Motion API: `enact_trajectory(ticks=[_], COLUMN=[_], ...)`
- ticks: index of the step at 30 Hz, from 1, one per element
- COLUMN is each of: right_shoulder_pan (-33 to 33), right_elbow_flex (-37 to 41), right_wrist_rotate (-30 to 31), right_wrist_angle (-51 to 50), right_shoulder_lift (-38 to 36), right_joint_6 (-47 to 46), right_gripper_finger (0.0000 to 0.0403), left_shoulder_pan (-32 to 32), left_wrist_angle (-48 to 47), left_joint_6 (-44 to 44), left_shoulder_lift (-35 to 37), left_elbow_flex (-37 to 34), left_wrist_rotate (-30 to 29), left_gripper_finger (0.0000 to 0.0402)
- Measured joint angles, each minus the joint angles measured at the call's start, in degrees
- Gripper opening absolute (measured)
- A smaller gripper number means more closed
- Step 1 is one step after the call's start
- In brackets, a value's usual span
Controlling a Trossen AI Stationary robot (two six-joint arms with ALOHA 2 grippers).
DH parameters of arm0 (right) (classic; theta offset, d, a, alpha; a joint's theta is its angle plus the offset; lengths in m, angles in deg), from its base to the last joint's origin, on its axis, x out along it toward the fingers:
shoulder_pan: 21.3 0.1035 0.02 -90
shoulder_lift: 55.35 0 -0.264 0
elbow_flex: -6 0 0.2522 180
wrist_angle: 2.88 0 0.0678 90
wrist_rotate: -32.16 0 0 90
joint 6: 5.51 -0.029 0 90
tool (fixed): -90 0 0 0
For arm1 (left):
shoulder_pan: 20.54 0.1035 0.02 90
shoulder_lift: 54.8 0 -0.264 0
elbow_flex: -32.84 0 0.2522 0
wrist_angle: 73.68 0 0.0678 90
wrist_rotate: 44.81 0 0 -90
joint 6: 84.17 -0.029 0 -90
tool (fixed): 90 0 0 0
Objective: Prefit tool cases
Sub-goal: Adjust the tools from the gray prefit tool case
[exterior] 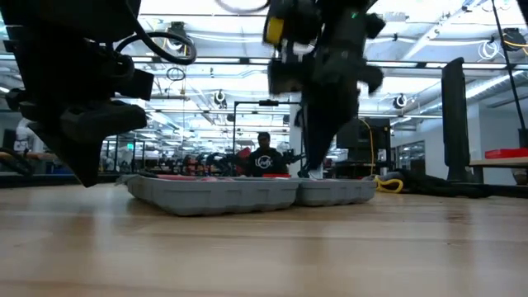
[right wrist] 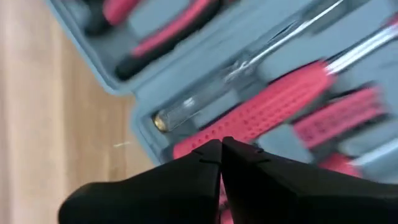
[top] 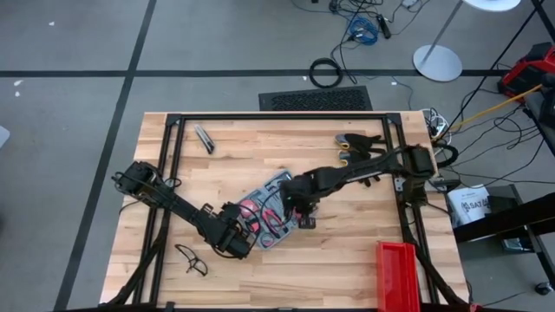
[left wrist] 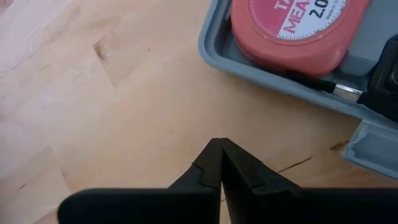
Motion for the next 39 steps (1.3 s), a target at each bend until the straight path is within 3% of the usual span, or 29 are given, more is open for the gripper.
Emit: enact_trajectory(ticks=[7,17,27,39], right_shoulder_pan=[-0.03,-0.41,-0.48,-2.28], right_elbow_flex=[-1.23,-1.14,-1.18,-1.19], right_wrist_rotate=[-1.71,-3.06,-3.77,-10.59], right_wrist_angle=[1.28,0.84,1.13,6.95], right_shoulder_lift=[6.42,4.90,7.84,10.28], right_joint_6=[0.18,-1.40,-0.27,1.25], right_gripper_finger=[0.0000,0.0000,0.0000,0.0000], left_shoulder_pan=[-0.16,-0.16,-0.36,-1.07], left_wrist_angle=[0.05,0.60,1.81,2.46], left_joint_6=[0.04,0.07,0.00,0.04], left_shoulder_lift=[0.00,0.00,0.00,0.00], left_elbow_flex=[0.00,0.00,0.00,0.00], left_wrist_rotate=[-0.03,-1.08,-1.08,-1.08], left_gripper_finger=[0.0008,0.0008,0.0008,0.0008])
